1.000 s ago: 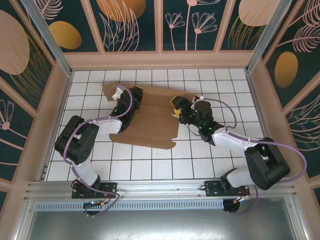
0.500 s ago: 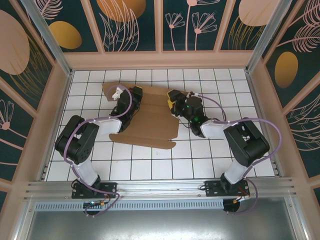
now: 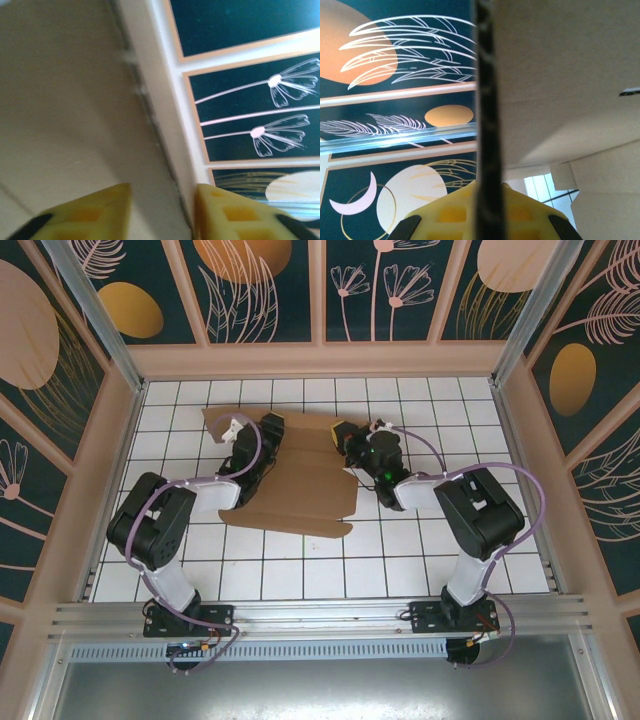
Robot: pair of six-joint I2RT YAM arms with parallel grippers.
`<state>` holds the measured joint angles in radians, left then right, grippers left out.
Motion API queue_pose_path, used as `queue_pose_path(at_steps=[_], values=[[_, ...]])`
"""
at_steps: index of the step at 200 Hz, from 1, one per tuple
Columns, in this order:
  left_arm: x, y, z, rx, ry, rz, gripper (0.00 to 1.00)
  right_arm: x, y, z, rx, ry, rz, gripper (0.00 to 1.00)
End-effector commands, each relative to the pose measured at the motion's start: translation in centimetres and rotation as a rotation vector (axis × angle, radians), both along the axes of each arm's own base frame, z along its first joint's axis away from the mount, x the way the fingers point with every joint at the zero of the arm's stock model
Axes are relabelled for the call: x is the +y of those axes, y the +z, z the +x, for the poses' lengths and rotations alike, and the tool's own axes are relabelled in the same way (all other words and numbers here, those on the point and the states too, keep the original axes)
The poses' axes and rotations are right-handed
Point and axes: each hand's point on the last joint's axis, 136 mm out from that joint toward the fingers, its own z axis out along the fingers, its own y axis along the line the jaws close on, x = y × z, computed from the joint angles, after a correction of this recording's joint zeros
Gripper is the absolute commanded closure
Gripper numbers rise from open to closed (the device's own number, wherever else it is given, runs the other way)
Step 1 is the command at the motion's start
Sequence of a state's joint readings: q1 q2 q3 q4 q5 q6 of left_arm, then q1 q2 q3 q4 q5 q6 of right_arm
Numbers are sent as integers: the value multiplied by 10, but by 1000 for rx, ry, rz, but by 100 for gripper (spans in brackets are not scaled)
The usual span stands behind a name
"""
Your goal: Fold the paper box
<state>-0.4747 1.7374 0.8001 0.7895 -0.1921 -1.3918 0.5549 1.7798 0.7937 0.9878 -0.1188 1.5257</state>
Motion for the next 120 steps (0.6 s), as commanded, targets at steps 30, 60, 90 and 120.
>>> queue_pose_path(at_steps=[30, 60, 90, 120], values=[[29, 24, -9, 39, -112, 80, 25, -22, 4, 6, -28, -29, 10, 97], [34, 45, -15, -21, -219, 110, 14, -23, 3, 6, -27, -20, 4, 97], [22, 45, -16, -22, -334, 106, 17, -23, 0, 8, -24, -13, 18, 97], [18, 36, -9, -25, -404, 34, 26, -22, 1, 8, -27, -1, 27, 97]])
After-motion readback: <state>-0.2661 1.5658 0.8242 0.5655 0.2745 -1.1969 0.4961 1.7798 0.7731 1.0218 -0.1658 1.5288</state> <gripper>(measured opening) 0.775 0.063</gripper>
